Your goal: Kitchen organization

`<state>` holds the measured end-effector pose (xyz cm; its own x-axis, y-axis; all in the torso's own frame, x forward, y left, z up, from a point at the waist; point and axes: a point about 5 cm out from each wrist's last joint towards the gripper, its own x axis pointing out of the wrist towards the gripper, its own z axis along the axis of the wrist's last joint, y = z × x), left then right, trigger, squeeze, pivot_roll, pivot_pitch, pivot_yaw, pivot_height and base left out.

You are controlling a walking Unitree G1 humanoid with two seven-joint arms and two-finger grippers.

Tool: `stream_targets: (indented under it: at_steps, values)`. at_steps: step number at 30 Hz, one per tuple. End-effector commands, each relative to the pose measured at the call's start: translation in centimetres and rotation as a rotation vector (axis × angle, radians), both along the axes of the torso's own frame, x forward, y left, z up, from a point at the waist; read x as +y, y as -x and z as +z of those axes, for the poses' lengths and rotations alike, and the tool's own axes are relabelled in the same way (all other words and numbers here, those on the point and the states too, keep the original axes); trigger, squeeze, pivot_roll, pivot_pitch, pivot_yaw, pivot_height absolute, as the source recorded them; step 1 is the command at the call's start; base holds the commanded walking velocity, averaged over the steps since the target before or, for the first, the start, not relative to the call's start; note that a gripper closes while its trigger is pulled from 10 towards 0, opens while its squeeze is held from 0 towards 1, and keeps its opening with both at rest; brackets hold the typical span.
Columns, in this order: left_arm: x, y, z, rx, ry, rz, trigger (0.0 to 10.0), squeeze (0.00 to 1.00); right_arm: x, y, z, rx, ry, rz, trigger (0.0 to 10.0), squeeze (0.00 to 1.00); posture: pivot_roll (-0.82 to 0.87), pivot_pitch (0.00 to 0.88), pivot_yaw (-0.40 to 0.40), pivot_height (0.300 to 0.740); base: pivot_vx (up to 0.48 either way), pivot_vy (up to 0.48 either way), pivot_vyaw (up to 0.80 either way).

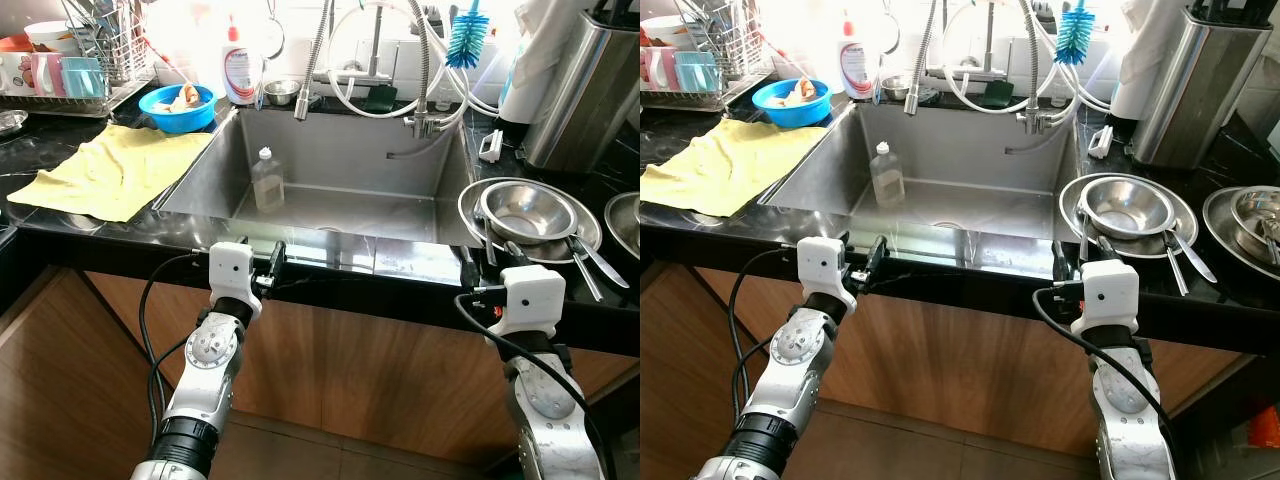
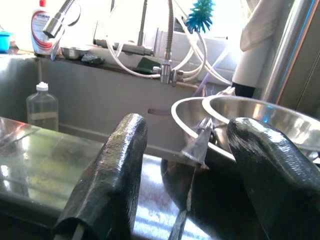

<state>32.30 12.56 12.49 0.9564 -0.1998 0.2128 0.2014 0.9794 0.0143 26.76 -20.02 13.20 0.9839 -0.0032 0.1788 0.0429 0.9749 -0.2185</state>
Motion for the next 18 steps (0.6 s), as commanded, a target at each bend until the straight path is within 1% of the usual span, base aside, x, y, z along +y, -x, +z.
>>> stream_targets:
  at_steps: [1,8,9,10,11,15,18]
  values:
    - [0.05,-0.16,0.17,-0.008,-0.011,-0.004,10.0,0.00,0.32,-0.19,0.04,-0.005,-0.009,0.009,10.0,0.00,-0.13,0.000,0.044,0.740,0.000,0.000,0.00]
    - [0.16,-0.25,0.29,-0.017,-0.006,0.001,10.0,0.00,0.29,-0.29,0.01,-0.010,-0.011,0.011,9.9,0.00,-0.13,0.000,0.042,0.740,0.000,0.000,0.00]
    - [0.11,-0.26,0.30,-0.018,-0.005,0.000,10.0,0.00,0.28,-0.30,0.03,-0.011,-0.011,0.013,1.8,0.00,-0.13,0.000,0.042,0.740,0.000,0.000,0.00]
    - [0.09,-0.26,0.30,-0.018,-0.005,0.000,10.0,0.00,0.27,-0.30,0.05,-0.012,-0.011,0.013,0.8,0.00,-0.13,0.000,0.042,0.740,0.000,0.000,0.00]
    - [-0.01,-0.26,0.29,-0.016,-0.005,-0.002,10.0,0.00,0.25,-0.32,0.08,-0.013,-0.012,0.014,1.2,0.00,-0.13,0.000,0.042,0.740,0.000,0.000,0.00]
    - [-0.16,-0.23,0.25,-0.015,-0.005,-0.006,10.0,0.00,0.36,-0.37,0.13,-0.015,-0.011,0.020,0.9,0.00,-0.13,0.000,0.040,0.740,0.000,0.000,0.00]
    - [-0.20,-0.19,0.19,-0.013,-0.005,-0.006,10.0,0.00,0.41,-0.43,0.17,-0.018,-0.013,0.021,1.3,0.00,-0.13,0.000,0.039,0.740,0.000,0.000,0.00]
